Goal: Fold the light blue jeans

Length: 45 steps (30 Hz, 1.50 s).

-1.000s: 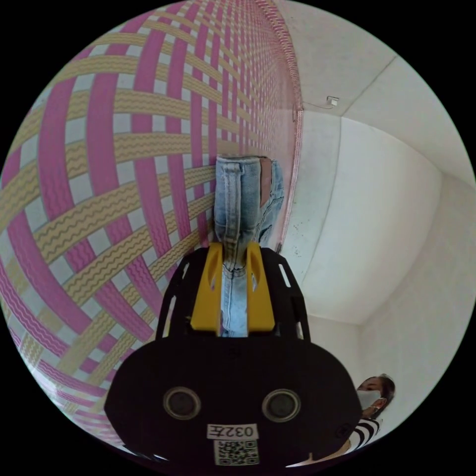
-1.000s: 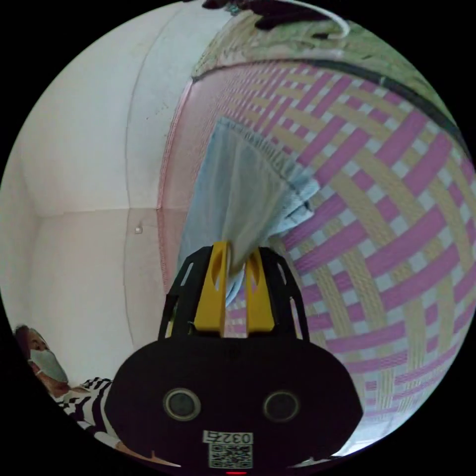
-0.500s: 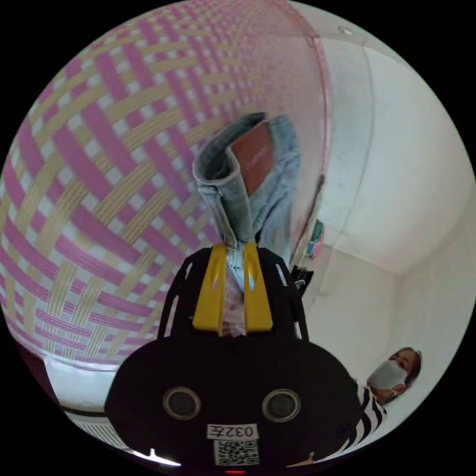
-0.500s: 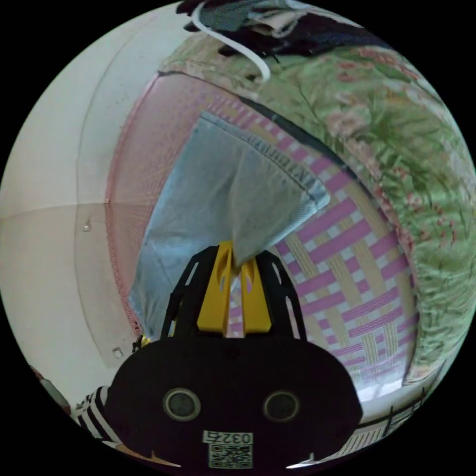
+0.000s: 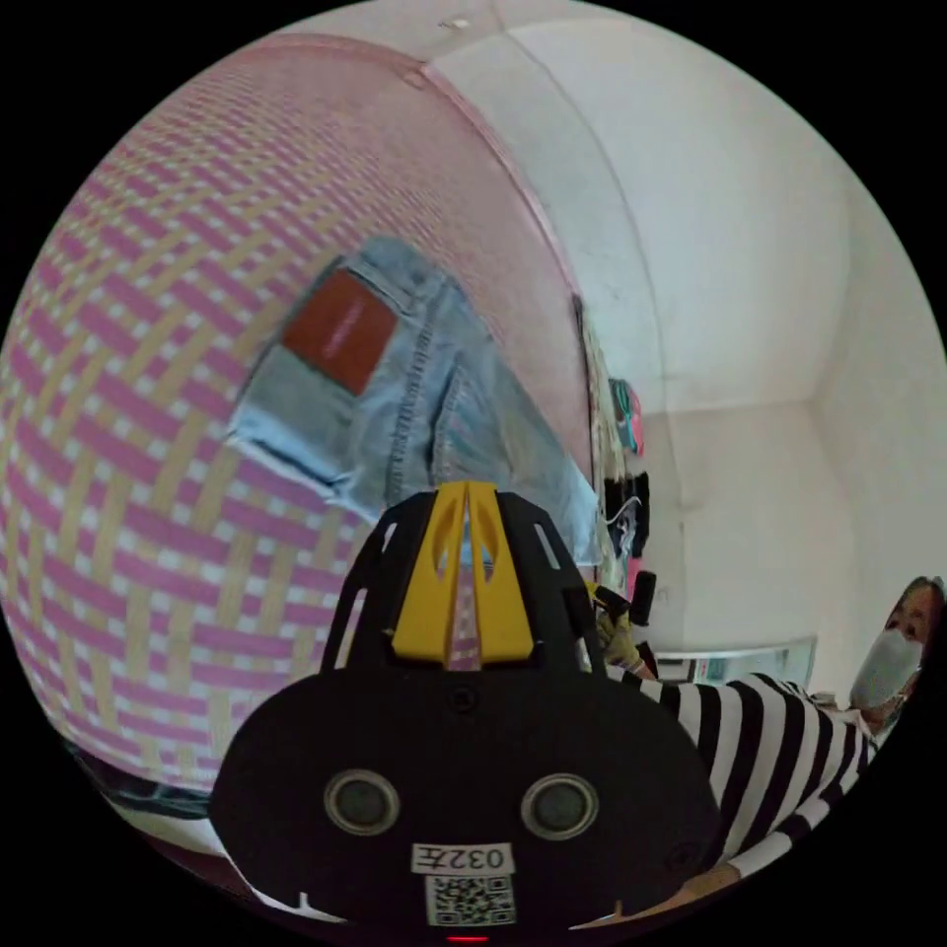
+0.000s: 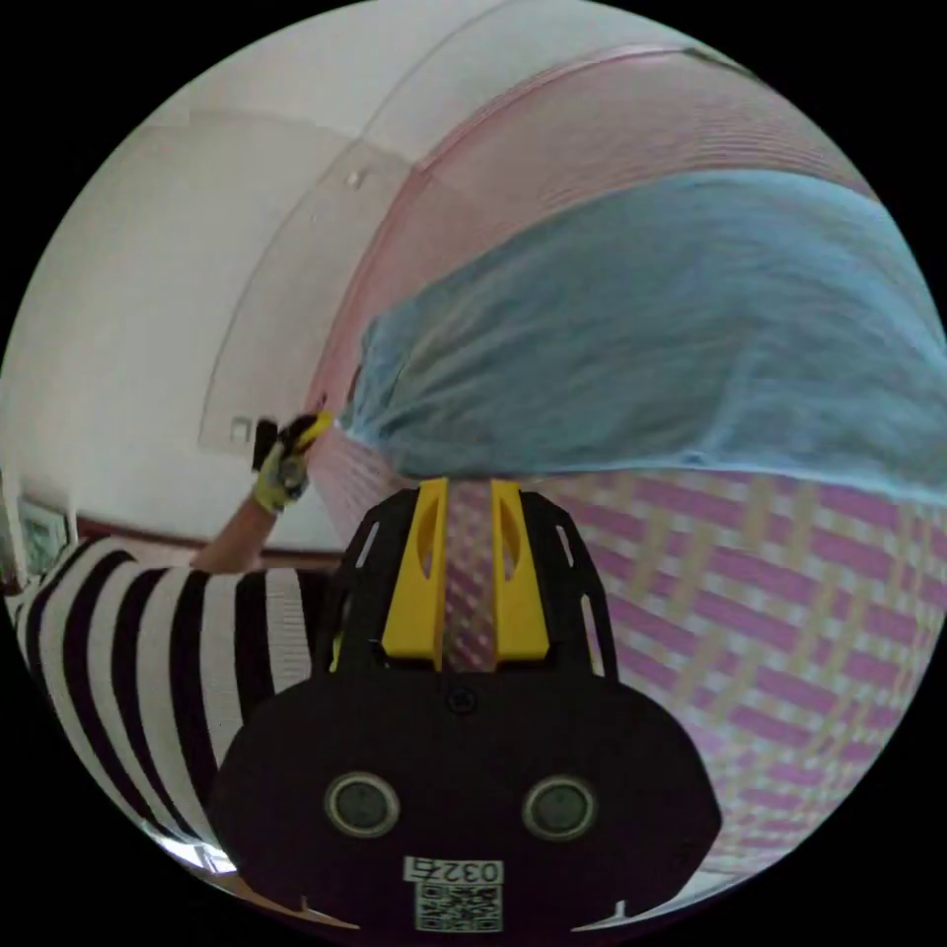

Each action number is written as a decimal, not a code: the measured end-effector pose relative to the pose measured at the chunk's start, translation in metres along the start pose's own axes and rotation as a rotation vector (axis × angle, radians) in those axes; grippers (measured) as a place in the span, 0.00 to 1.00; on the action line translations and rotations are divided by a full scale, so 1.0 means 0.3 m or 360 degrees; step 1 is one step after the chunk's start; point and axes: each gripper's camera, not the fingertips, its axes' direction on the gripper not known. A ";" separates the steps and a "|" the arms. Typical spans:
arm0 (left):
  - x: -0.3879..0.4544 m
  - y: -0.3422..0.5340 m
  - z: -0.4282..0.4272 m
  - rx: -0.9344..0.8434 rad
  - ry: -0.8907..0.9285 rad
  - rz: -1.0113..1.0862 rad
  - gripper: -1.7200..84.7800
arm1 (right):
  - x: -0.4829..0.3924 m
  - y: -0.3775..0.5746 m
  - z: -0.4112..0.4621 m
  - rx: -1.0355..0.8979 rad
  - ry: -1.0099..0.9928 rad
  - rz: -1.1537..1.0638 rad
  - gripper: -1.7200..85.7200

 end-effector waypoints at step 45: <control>0.240 -0.473 0.373 -0.0093 -0.0046 0.0160 0.01 | -0.257 -0.160 0.603 -0.0388 -0.0072 -0.0326 0.01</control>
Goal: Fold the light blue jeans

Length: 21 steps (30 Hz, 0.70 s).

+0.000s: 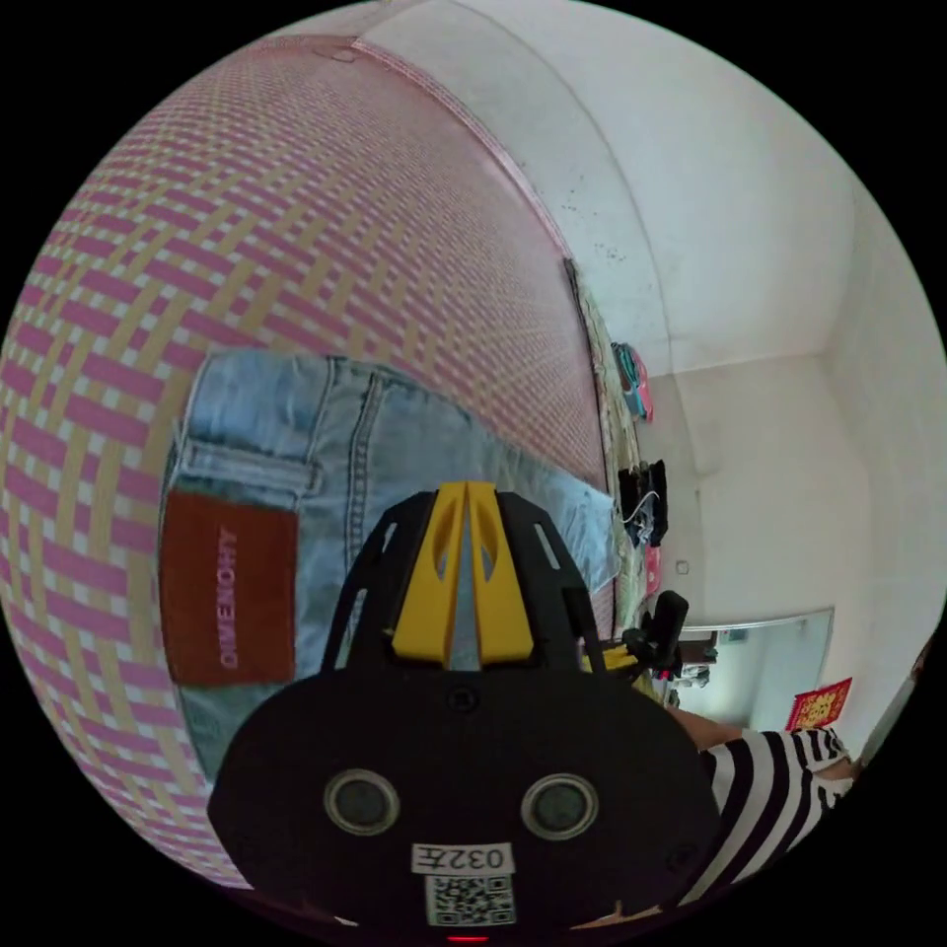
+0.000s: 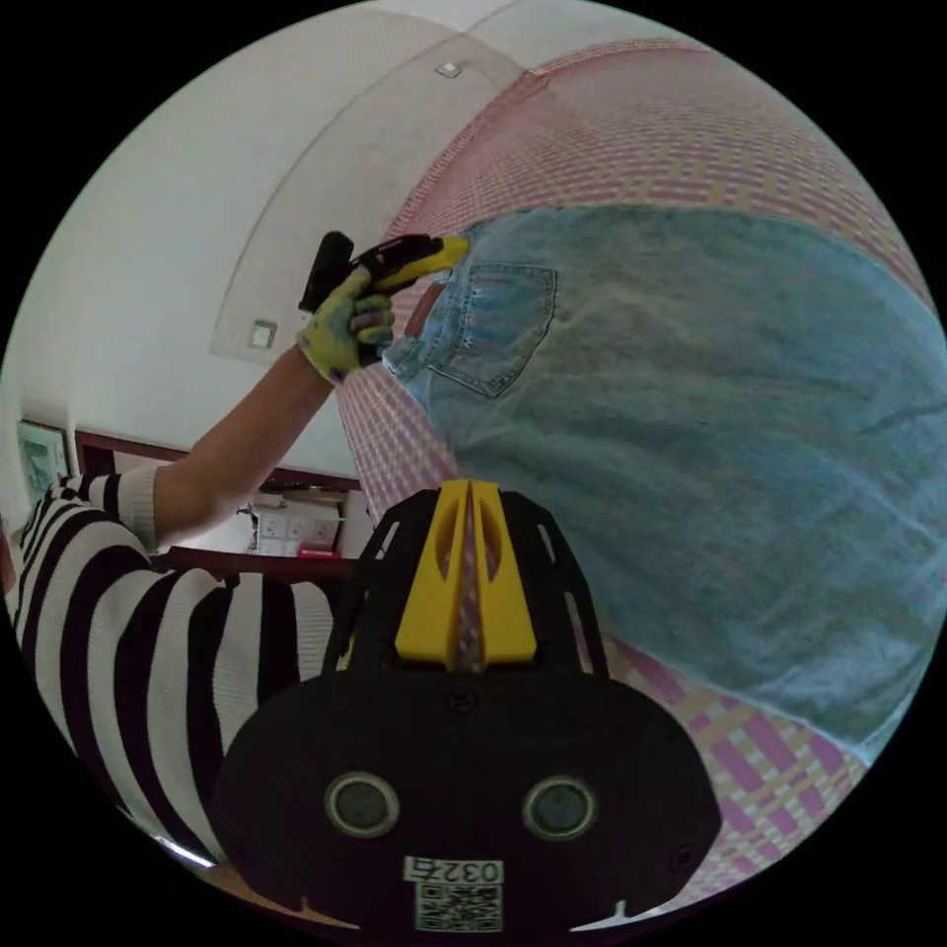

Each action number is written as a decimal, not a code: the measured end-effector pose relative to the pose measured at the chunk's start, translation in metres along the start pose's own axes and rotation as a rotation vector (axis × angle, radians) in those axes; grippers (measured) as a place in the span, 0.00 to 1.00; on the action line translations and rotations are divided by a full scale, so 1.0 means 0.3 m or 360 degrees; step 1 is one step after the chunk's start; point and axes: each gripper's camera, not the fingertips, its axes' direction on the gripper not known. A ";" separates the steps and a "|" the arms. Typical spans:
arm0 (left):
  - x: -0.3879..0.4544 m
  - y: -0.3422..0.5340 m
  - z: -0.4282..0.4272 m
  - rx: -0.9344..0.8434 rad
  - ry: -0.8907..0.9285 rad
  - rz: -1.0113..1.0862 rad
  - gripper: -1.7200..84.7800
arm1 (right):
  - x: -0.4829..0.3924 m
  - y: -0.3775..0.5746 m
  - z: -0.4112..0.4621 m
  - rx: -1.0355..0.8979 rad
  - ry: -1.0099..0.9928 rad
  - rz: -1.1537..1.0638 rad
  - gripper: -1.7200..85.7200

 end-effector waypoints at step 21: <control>0.060 0.037 0.155 -0.0365 0.0023 0.0190 0.01 | 0.223 0.124 -0.399 0.0287 -0.0397 0.0219 0.01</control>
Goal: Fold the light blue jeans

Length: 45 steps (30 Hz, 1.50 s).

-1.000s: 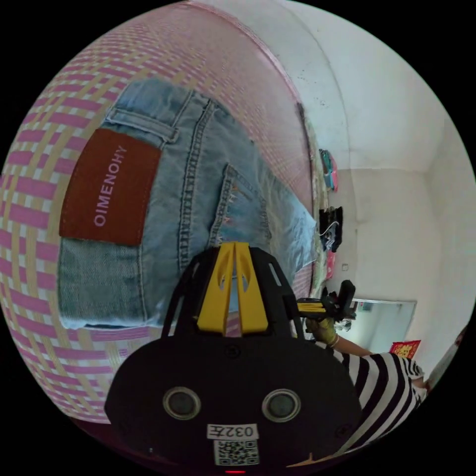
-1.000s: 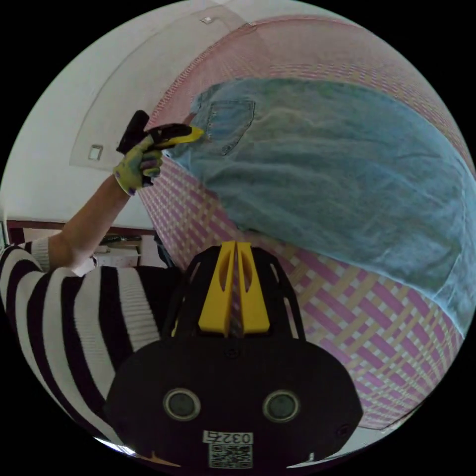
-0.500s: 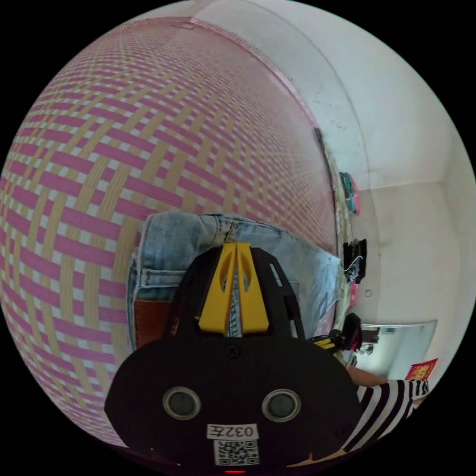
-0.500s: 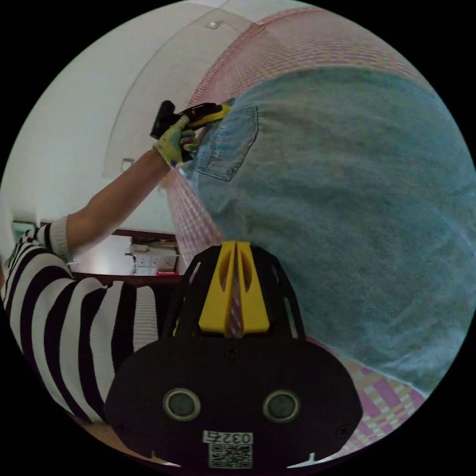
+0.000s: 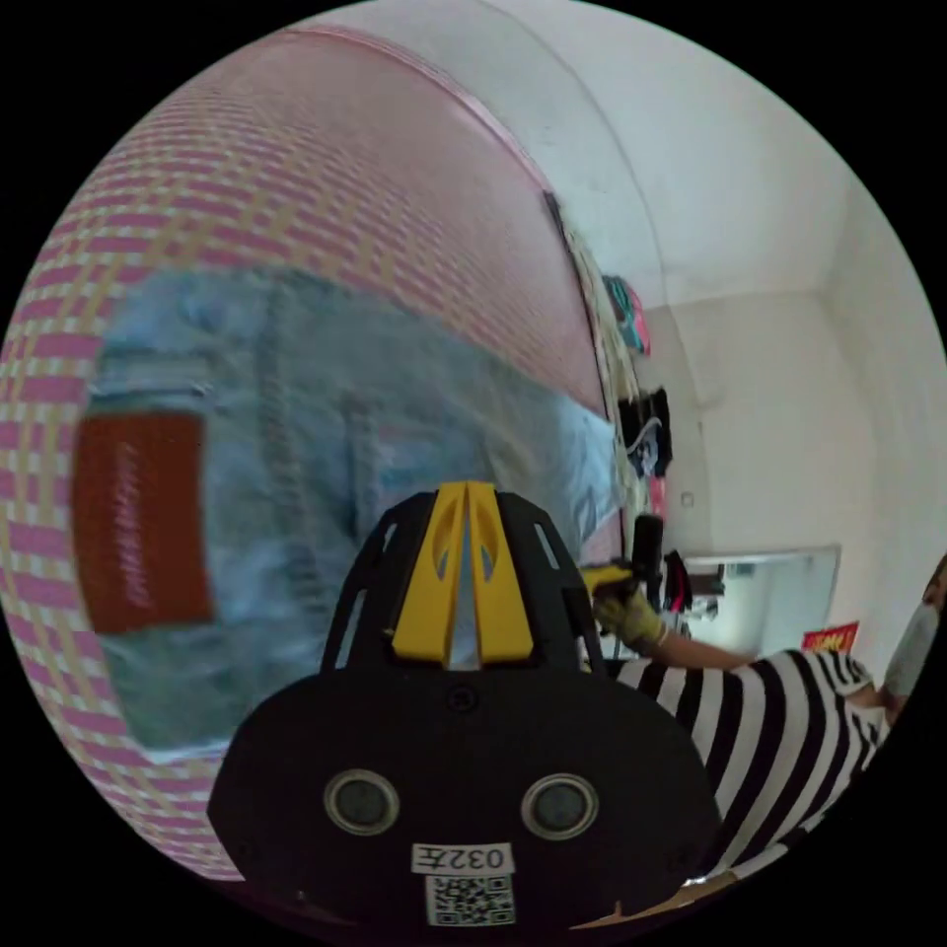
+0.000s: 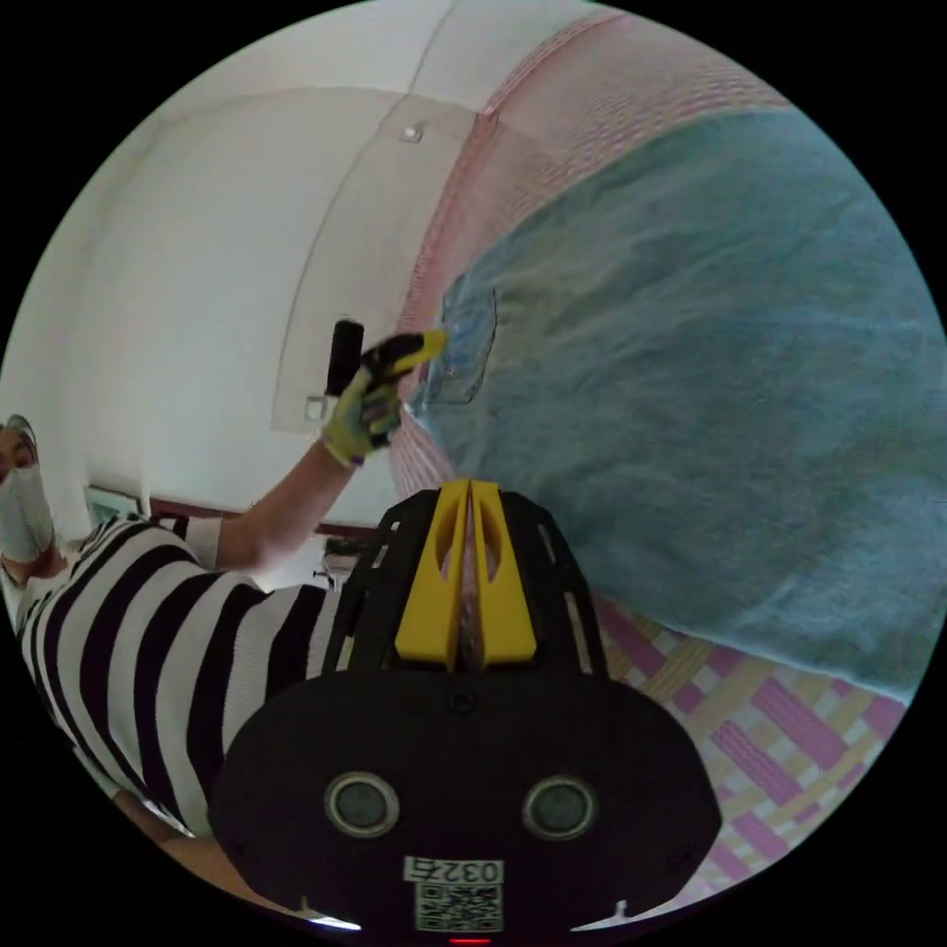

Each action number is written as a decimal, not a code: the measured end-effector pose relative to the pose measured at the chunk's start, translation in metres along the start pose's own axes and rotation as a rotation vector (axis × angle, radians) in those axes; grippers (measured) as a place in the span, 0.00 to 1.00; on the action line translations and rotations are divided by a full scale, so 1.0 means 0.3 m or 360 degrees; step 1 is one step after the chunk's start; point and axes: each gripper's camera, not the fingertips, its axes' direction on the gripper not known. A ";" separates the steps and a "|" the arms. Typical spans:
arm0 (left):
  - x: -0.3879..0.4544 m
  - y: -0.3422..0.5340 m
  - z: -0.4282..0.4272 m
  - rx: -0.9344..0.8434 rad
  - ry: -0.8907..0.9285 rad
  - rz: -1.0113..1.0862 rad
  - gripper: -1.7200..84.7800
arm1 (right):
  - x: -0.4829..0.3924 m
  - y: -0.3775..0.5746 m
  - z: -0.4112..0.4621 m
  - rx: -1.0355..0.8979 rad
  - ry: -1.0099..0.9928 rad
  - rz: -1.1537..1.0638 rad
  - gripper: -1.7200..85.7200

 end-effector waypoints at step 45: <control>0.624 -0.382 1.212 -0.0922 -0.0204 0.0618 0.01 | 0.434 0.507 -1.683 0.1561 0.0165 0.0692 0.11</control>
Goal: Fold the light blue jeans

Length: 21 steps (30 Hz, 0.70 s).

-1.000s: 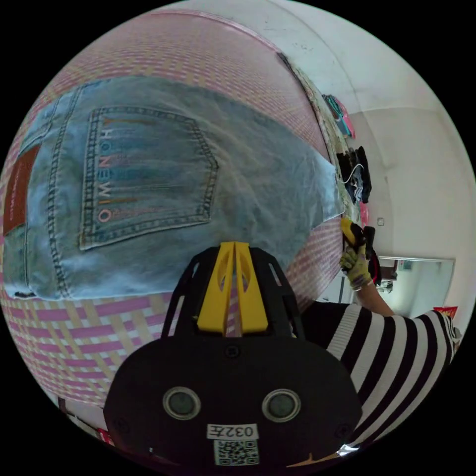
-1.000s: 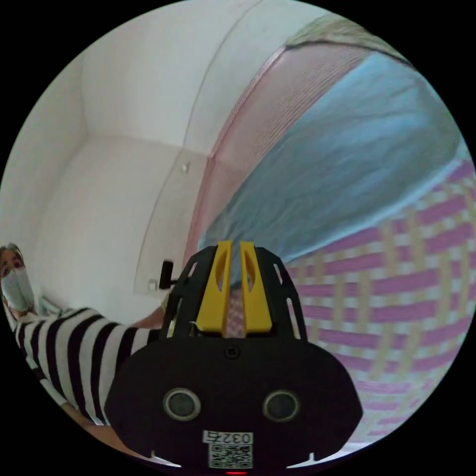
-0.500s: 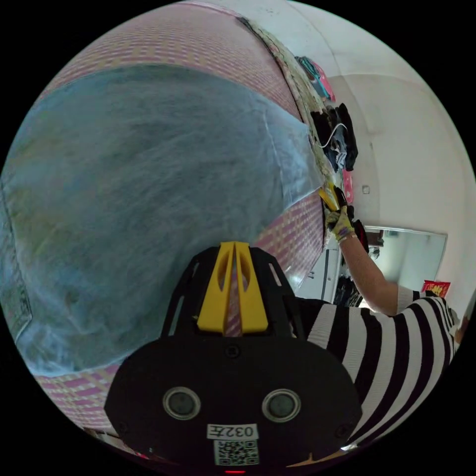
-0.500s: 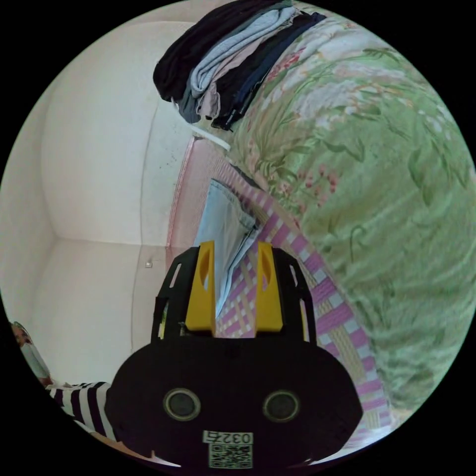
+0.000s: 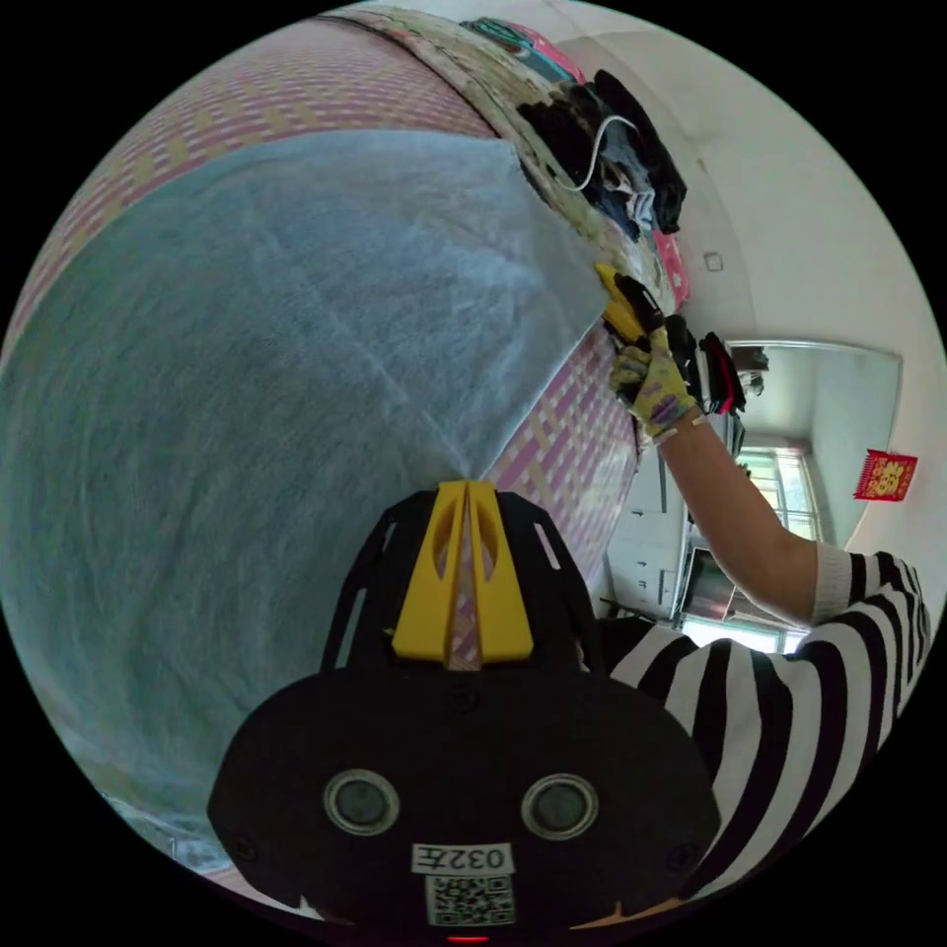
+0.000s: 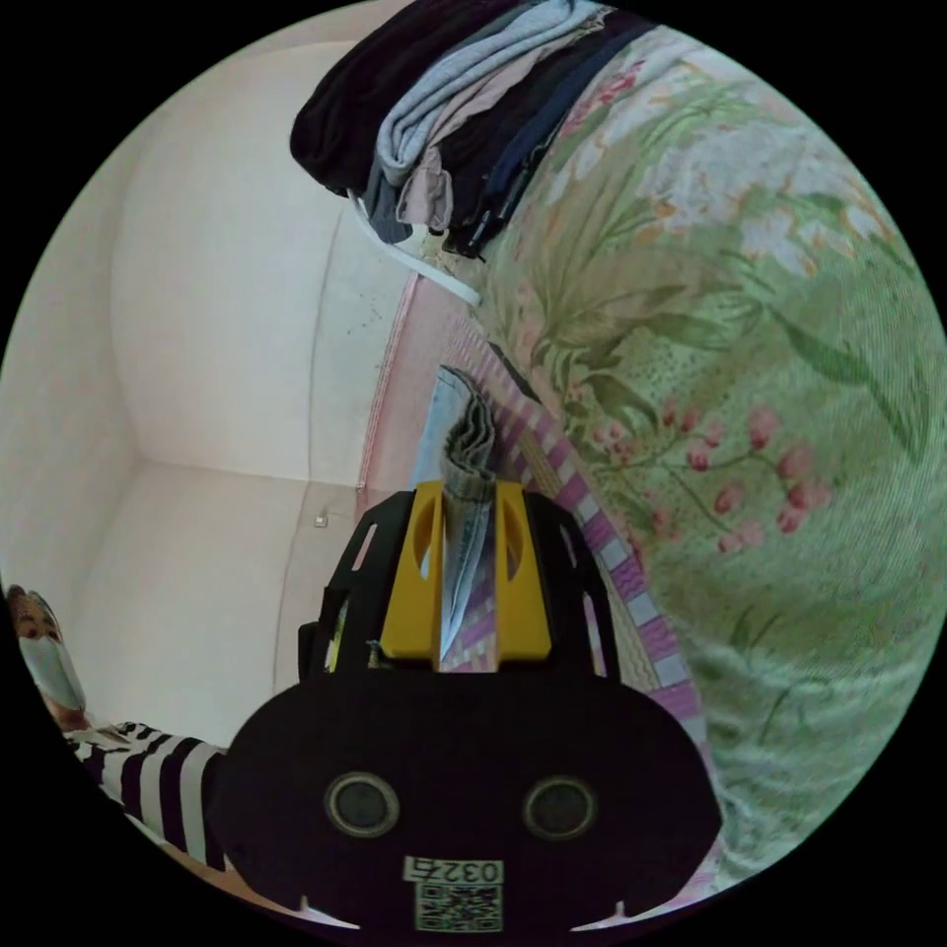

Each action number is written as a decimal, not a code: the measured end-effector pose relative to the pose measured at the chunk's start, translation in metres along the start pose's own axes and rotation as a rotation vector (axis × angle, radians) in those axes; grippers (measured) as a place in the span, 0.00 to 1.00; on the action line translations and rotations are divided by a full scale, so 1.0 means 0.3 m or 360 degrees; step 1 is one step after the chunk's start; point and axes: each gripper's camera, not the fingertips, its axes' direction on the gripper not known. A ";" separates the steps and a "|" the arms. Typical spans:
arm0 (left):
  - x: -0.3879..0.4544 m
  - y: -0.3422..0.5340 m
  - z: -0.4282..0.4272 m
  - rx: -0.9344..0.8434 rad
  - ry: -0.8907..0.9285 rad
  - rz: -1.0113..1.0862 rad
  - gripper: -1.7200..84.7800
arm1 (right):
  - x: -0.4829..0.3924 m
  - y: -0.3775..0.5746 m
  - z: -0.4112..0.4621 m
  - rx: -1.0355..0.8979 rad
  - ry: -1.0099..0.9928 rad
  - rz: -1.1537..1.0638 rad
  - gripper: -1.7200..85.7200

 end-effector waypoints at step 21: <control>-0.188 0.728 -0.240 0.0764 0.0234 -0.0372 0.01 | -1.031 0.710 0.825 -0.0773 0.0016 -0.1166 0.10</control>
